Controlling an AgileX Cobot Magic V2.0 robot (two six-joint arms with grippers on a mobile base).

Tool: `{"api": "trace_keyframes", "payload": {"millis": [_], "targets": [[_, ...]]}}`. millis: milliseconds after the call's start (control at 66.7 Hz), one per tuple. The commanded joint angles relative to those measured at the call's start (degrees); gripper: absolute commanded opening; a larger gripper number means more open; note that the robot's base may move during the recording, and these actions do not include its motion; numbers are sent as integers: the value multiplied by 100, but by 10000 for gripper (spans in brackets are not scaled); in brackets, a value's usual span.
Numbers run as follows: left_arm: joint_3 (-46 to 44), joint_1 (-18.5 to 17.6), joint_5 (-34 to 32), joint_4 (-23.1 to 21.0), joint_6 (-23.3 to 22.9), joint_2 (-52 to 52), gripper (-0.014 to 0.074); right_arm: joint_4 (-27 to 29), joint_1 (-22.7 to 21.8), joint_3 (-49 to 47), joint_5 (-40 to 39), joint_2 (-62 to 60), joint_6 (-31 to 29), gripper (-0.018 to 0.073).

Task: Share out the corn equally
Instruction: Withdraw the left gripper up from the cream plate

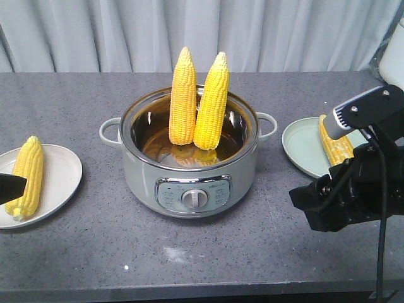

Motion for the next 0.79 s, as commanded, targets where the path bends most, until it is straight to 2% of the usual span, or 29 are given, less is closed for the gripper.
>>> {"api": "trace_keyframes", "payload": {"millis": [0,270,420,630,719,779], "targets": [[-125,-27,-363,-193,17,-82,544,26,-2,-145,-279,-93,-52,507],[-125,-27,-343,-193,5,-72,544,89,-2,-145,-453,-93,-57,507],[-125,-27,-337,-193,5,-72,544,-1,-127,-249,-660,-93,269,510],[-125,-27,-347,-193,5,-72,544,-8,-1019,-872,-282,95,215,560],[-125,-27,-347,-193,5,-72,544,324,-1379,-1170,-41,291,-92,591],[-125,-27,-351,-193,5,-72,544,736,-1562,-1382,58,452,-430,615]]}}
